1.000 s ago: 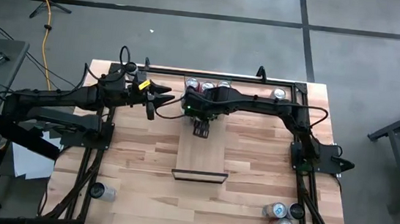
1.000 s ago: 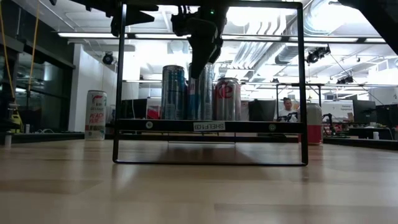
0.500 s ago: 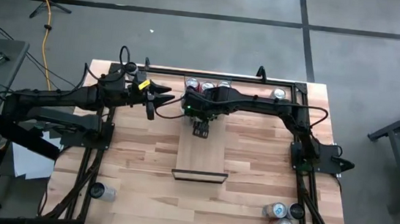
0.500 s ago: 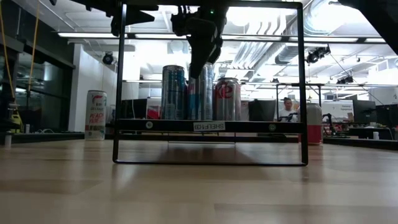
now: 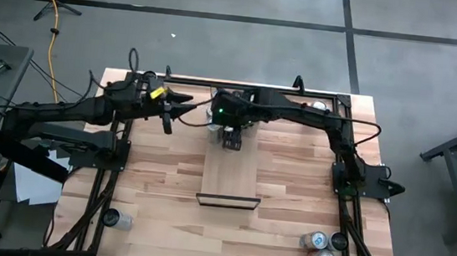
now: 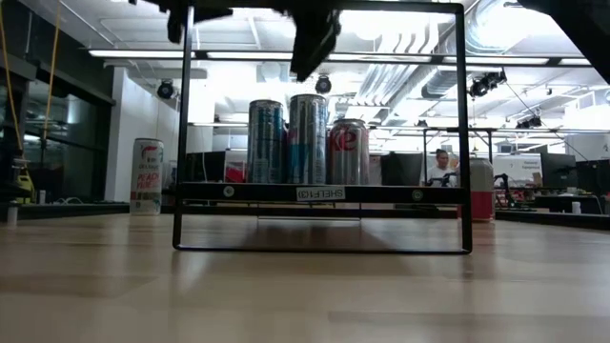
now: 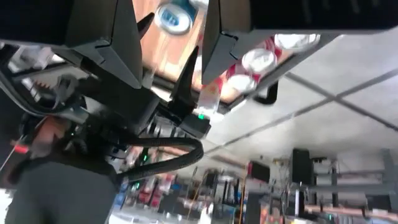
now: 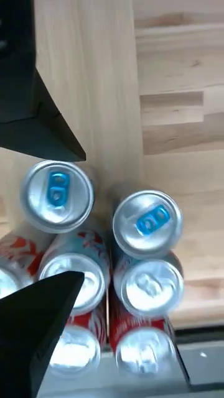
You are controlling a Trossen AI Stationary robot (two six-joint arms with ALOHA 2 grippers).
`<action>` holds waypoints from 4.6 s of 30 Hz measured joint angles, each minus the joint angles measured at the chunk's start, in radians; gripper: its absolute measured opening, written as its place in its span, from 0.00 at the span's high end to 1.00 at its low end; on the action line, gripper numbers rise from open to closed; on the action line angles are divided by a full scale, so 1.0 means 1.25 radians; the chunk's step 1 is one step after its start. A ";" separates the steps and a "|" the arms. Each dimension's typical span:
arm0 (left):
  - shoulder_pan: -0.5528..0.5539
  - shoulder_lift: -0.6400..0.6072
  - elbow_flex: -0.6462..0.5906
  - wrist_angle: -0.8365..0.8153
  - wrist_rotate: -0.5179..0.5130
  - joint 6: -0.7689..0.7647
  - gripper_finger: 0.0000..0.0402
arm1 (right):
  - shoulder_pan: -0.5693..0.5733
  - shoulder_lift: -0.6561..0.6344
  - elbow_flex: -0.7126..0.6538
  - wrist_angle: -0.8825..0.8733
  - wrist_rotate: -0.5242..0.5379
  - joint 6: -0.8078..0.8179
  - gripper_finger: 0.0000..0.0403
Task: Place canned beverage on shelf
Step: Put the top blue soda can on the shelf aligned with the other blue soda can
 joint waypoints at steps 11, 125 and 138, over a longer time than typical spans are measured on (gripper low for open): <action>0.000 -0.070 0.014 -0.018 0.000 0.043 0.73 | 0.007 -0.233 -0.250 0.009 0.004 0.111 0.31; 0.000 -0.043 0.015 -0.051 -0.066 0.001 0.75 | 0.045 -0.409 -1.115 1.095 0.210 0.771 1.00; 0.000 -0.043 0.015 -0.051 -0.066 0.001 0.75 | 0.064 -0.409 -1.115 1.098 0.194 0.777 1.00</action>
